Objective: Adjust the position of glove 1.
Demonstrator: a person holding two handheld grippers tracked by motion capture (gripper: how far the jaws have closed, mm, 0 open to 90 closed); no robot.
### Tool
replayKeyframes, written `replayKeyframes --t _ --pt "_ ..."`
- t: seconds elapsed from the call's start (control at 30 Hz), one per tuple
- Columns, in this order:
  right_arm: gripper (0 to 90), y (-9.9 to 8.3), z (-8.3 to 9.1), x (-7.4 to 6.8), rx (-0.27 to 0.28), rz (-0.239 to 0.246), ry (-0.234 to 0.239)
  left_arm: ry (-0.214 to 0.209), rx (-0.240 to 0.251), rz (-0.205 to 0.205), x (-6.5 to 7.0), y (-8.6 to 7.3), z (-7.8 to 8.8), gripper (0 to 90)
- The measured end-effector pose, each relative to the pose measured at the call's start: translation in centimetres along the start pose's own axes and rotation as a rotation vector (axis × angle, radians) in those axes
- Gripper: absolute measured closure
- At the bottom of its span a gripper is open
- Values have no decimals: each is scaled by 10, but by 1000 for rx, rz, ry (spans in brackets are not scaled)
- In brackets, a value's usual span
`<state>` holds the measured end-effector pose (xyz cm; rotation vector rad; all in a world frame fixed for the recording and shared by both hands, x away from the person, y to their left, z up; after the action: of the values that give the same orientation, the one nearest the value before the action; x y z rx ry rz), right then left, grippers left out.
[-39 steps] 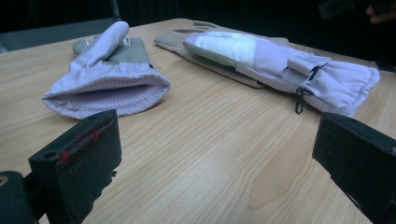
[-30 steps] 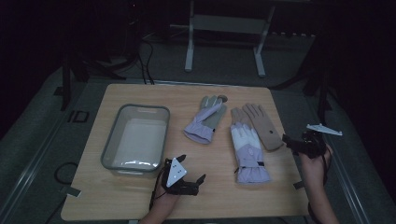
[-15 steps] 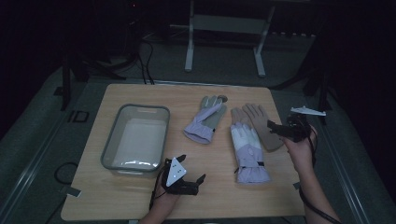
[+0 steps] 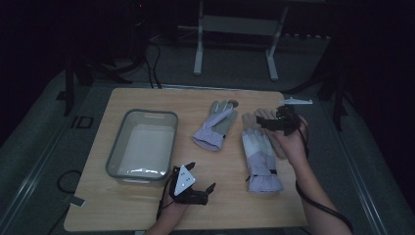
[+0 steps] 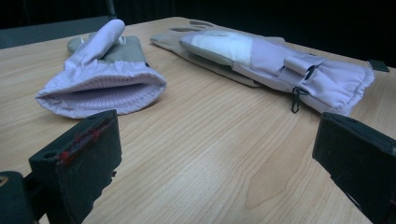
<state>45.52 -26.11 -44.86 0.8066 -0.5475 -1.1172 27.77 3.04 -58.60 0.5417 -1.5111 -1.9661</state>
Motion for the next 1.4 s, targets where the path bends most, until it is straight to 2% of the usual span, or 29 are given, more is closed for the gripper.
replayKeyframes --t 0.1,0.4,0.57,0.7,0.77,0.8,1.03,1.17,1.3,1.4 --pt "134 6 -9 -13 -6 12 4 -2 0 -1 0 0 0 15" --pt "168 20 -39 -55 -33 40 60 -7 -1 -6 1 0 0 15" --pt "170 24 -58 -77 -68 60 79 -12 -3 -2 0 0 0 15" --pt "234 24 -73 -90 -86 65 81 -15 -5 -11 0 0 -1 15" --pt "235 23 -76 -93 -95 67 86 -17 -7 -9 1 0 -1 15" --pt "258 21 -84 -98 -109 77 85 -18 -7 -7 0 0 -1 15" --pt "261 10 -112 -111 -176 110 78 -21 -11 -7 1 0 -1 15" --pt "333 0 -127 -113 -207 113 67 -21 -12 -6 0 0 -1 15" --pt "337 -9 -141 -114 -255 106 74 -24 -9 -2 0 0 -1 15" --pt "340 -13 -148 -114 -274 119 60 -25 -10 2 0 0 -1 15"
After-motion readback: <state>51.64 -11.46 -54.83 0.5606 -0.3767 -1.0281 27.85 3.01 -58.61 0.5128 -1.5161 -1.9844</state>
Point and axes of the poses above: each handheld gripper's, and its own axes: z roughly backward along the jaws, y roughly out of its top, x roughly to its right, the point moved 3 cm from there along -z, roughly forward along the jaws, and after that the axes turned 4 degrees about -y, right-handed, at the moved point
